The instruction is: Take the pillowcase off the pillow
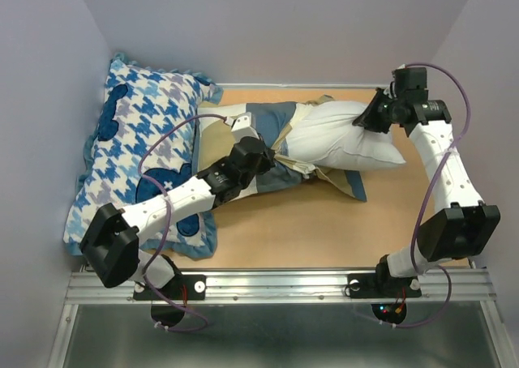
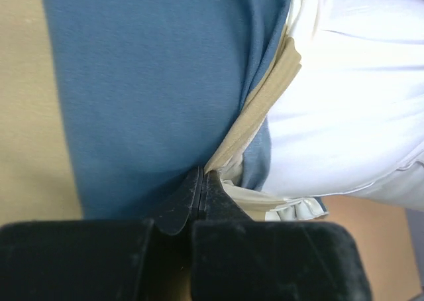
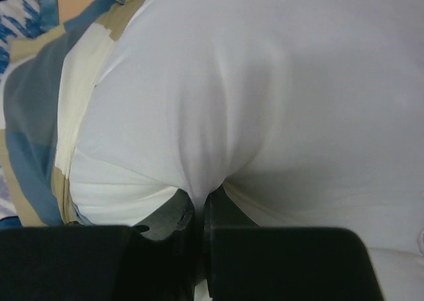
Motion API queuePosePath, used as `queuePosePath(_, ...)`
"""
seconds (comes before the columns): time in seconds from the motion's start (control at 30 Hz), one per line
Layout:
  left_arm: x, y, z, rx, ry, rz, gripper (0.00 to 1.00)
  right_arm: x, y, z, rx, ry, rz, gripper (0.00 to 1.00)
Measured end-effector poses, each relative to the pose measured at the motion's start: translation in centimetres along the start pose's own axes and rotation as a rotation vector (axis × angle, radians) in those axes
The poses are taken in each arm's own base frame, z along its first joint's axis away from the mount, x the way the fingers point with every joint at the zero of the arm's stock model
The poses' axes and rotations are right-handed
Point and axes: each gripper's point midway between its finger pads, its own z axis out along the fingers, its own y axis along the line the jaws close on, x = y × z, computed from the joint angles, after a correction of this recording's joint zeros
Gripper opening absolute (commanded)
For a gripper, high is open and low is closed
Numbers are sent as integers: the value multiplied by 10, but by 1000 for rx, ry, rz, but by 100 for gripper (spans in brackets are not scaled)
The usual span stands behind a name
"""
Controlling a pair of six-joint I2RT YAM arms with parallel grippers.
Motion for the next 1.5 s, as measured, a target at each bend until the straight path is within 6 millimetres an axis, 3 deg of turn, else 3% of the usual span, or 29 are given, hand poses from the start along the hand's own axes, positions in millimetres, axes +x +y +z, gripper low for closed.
queuePosePath(0.23, -20, 8, -10, 88, -20, -140, 0, -28, -13, -24, -53, 52, 134, 1)
queuePosePath(0.43, -31, 2, -9, 95, -4, -57, 0, -26, -8, -31, -93, 52, 108, 1)
queuePosePath(0.5, -32, 1, -3, 69, 16, 15, 0, -18, -5, -29, -63, 21, 53, 4)
queuePosePath(0.57, -30, -1, 6, 27, 40, 90, 0, 1, 11, -29, -49, 7, -30, 8)
queuePosePath(0.67, -29, -2, 19, -60, 71, 210, 0, 23, 37, -28, -53, -10, -156, 30)
queuePosePath(0.7, -30, -4, 22, -81, 80, 246, 0, 25, 41, -27, -54, -14, -173, 49)
queuePosePath(0.8, -34, -10, 26, -103, 86, 304, 0, 23, 50, -27, -46, -64, -237, 69)
queuePosePath(0.9, -36, -17, 28, -95, 90, 327, 0, 14, 56, -37, -52, -127, -267, 78)
queuePosePath(1.0, -29, -20, 30, -94, 113, 354, 0, 9, 69, -61, -94, -198, -300, 83)
queuePosePath(1.1, -22, -16, 32, -106, 134, 371, 0, 19, 77, -84, -141, -238, -333, 84)
queuePosePath(1.17, -19, -14, 35, -112, 142, 379, 0, 37, 76, -91, -157, -244, -356, 86)
queuePosePath(1.3, -18, -14, 37, -110, 149, 384, 0, 86, 48, -68, -75, -162, -412, 92)
queuePosePath(1.33, -18, -15, 37, -109, 149, 384, 0, 103, 37, -53, -25, -125, -437, 93)
queuePosePath(1.5, -17, -16, 36, -98, 156, 382, 0, 144, -11, -2, 168, -32, -511, 95)
